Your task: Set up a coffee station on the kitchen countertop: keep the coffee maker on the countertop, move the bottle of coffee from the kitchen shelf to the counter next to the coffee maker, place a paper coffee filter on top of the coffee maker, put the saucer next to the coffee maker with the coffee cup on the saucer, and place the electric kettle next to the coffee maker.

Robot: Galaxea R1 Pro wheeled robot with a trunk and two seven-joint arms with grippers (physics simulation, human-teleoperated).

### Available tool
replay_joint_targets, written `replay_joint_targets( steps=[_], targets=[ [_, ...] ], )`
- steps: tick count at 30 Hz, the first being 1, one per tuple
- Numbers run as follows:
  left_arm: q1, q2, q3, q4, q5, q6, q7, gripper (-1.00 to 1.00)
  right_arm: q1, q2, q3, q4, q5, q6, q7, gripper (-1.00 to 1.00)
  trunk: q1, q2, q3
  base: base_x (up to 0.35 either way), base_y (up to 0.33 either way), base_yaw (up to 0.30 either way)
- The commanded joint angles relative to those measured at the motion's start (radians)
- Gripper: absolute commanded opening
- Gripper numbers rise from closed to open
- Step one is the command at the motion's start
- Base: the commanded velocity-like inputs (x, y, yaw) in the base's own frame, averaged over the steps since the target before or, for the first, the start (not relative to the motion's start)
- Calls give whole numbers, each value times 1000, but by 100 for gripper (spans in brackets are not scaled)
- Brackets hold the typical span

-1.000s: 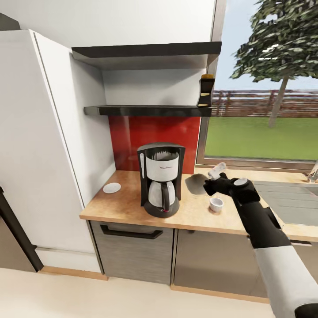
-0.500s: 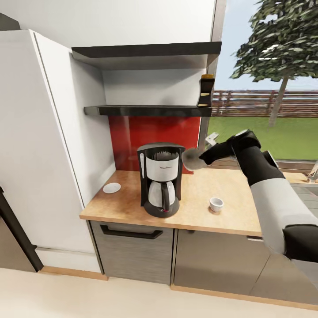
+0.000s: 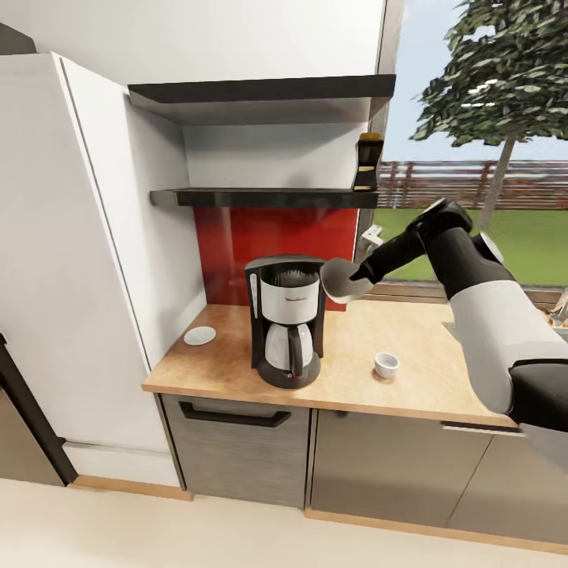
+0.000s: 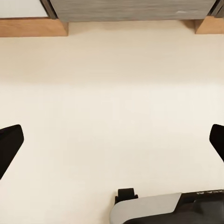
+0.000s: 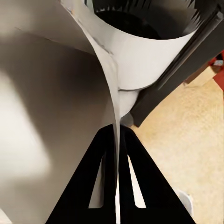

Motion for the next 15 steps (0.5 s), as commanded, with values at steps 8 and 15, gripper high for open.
replay_joint_targets(
  steps=[8,15],
  targets=[
    [-1,2,-2,1,-9,-2,2,100,-62,61,4,119,139,143,75,-100,1,-2,-2,0,0,0],
    [0,2,-1,1,-9,0,2,100,-152,119,4,224,152,206,79,-100,1,-2,-2,0,0,0]
  ],
)
